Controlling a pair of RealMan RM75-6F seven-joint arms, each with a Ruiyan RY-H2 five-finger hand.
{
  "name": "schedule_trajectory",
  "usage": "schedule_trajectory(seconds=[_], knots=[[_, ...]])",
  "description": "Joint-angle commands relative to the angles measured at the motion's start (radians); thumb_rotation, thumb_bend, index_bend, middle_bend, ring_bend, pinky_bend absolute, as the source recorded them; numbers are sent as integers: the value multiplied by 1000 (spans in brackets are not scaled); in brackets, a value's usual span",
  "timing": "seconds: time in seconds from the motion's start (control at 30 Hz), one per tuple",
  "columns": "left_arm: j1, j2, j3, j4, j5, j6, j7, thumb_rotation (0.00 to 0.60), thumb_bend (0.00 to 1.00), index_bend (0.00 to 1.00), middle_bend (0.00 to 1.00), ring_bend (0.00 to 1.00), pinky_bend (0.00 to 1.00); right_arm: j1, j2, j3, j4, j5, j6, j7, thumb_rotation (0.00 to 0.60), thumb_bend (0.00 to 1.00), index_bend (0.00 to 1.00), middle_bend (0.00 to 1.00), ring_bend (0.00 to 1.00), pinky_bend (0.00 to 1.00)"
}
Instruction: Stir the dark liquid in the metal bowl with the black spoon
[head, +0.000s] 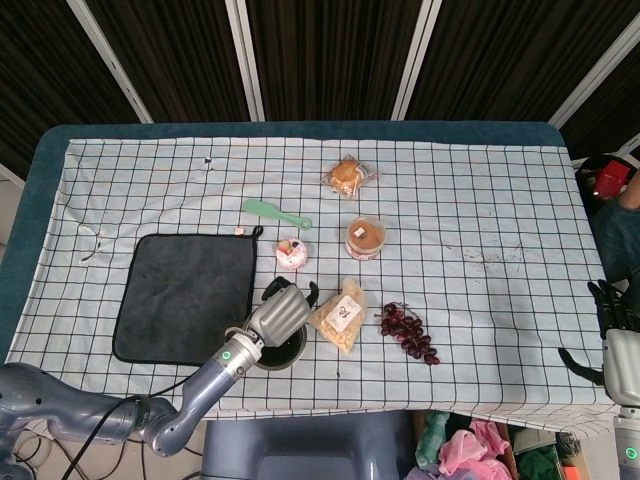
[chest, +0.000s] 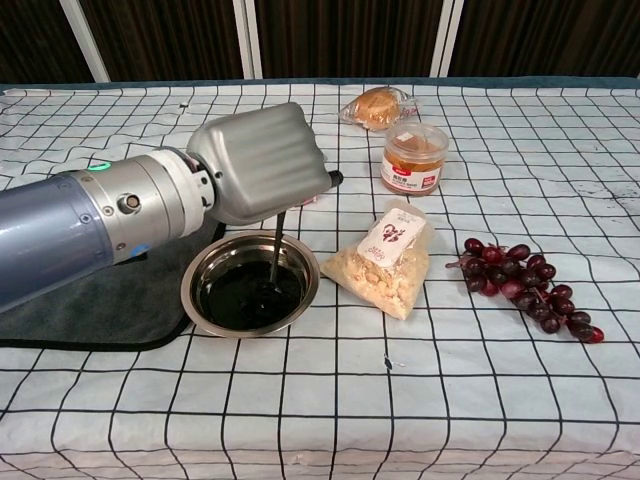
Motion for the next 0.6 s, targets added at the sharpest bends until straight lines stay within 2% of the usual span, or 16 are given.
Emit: schedule_trajectory(seconds=[0.03, 0.1, 0.2, 0.23, 0.33, 0.37, 0.4, 0.47, 0.6], knots=[[2, 8, -7, -14, -4, 18, 5, 600, 149, 88, 886, 938, 917, 1, -1, 0, 0, -1, -1, -4, 600, 126, 55, 27, 114, 248], [5, 18, -17, -37, 4, 41, 1, 600, 148, 96, 864, 911, 903, 1, -2, 0, 0, -2, 0, -5, 600, 127, 55, 26, 114, 247], [20, 58, -45, -104, 40, 108, -20, 600, 148, 137, 780, 813, 826, 0, -2, 1, 1, 0, 1, -3, 600, 127, 55, 27, 114, 247], [50, 103, -68, -170, 69, 186, -46, 600, 148, 145, 749, 775, 793, 1, -2, 0, 3, 5, -4, -4, 600, 127, 55, 27, 114, 247], [110, 185, -69, -290, 80, 279, -71, 600, 150, 162, 585, 570, 575, 3, -2, 0, 6, 12, -12, -5, 600, 127, 55, 27, 107, 247], [168, 231, -73, -369, 60, 353, -119, 600, 151, 165, 509, 477, 482, 5, -3, -1, 9, 14, -17, -11, 600, 127, 55, 27, 104, 247], [229, 302, -47, -459, 78, 411, -176, 600, 151, 166, 434, 391, 404, 7, -5, -2, 11, 14, -21, -18, 600, 126, 55, 27, 102, 247], [284, 381, -5, -516, 118, 438, -256, 600, 150, 166, 330, 282, 317, 9, -7, -2, 13, 13, -24, -25, 600, 125, 55, 26, 100, 247], [431, 541, 110, -537, 230, 475, -572, 600, 149, 165, 206, 144, 227, 15, -12, -5, 25, 11, -32, -37, 600, 121, 55, 25, 97, 244]])
